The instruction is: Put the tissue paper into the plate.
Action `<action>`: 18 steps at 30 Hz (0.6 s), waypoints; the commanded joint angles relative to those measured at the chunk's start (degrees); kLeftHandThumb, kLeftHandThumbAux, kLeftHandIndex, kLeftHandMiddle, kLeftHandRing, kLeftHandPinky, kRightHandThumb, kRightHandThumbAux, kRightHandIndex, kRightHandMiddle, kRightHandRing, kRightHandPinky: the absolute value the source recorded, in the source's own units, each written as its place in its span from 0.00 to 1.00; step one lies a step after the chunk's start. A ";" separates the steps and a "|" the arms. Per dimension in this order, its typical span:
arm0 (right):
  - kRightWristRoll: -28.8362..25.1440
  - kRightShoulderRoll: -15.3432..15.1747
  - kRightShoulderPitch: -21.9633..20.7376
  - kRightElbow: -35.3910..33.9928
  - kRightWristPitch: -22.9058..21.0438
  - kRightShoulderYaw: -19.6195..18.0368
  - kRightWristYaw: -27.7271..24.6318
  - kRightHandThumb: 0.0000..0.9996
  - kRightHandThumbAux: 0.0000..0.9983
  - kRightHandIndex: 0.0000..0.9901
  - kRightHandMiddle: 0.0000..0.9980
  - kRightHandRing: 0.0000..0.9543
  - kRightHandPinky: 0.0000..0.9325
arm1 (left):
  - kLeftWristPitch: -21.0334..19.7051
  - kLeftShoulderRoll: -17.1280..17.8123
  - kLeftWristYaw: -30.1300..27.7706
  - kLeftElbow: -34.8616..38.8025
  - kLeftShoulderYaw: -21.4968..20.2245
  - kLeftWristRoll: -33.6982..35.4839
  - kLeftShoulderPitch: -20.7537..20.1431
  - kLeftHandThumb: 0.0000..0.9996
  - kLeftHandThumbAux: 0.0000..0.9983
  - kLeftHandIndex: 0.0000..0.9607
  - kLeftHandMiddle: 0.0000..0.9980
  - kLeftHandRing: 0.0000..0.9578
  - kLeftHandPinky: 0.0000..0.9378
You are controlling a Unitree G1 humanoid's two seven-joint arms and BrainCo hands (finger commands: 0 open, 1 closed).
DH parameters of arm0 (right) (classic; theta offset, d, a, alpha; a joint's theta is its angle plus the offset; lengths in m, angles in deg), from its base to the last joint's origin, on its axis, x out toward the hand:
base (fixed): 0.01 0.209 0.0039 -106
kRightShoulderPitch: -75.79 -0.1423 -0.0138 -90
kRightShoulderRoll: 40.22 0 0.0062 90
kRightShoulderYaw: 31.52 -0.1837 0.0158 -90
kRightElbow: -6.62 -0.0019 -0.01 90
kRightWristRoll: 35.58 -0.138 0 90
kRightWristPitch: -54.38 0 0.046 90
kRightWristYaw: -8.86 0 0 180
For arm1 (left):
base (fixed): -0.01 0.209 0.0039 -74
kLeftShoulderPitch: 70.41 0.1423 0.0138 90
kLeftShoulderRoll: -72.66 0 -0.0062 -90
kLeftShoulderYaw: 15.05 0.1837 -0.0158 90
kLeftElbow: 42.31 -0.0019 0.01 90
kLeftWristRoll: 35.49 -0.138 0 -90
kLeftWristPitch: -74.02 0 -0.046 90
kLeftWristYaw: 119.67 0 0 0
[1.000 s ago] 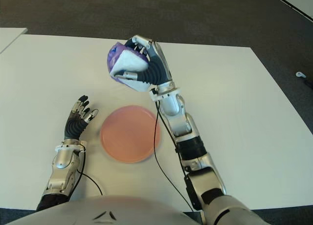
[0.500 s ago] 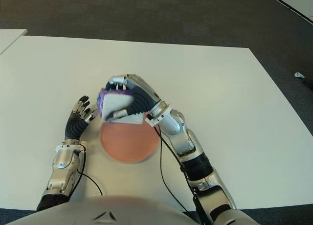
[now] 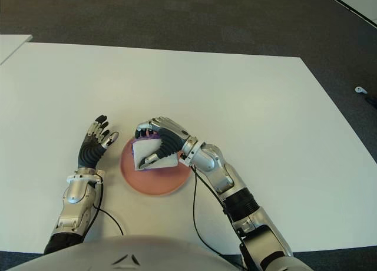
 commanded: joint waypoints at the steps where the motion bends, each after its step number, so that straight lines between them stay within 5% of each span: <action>1: 3.30 -0.54 -0.10 3.68 1.46 0.68 1.75 0.86 0.68 0.40 0.52 0.85 0.83 | -0.44 0.38 -0.74 -0.82 -0.05 0.33 0.04 0.00 0.64 0.00 0.00 0.00 0.00; 18: 7.52 0.63 -0.49 7.08 0.34 0.05 8.03 0.86 0.68 0.40 0.53 0.88 0.89 | -2.30 0.46 -0.27 0.92 0.00 0.04 0.59 0.00 0.63 0.00 0.00 0.00 0.00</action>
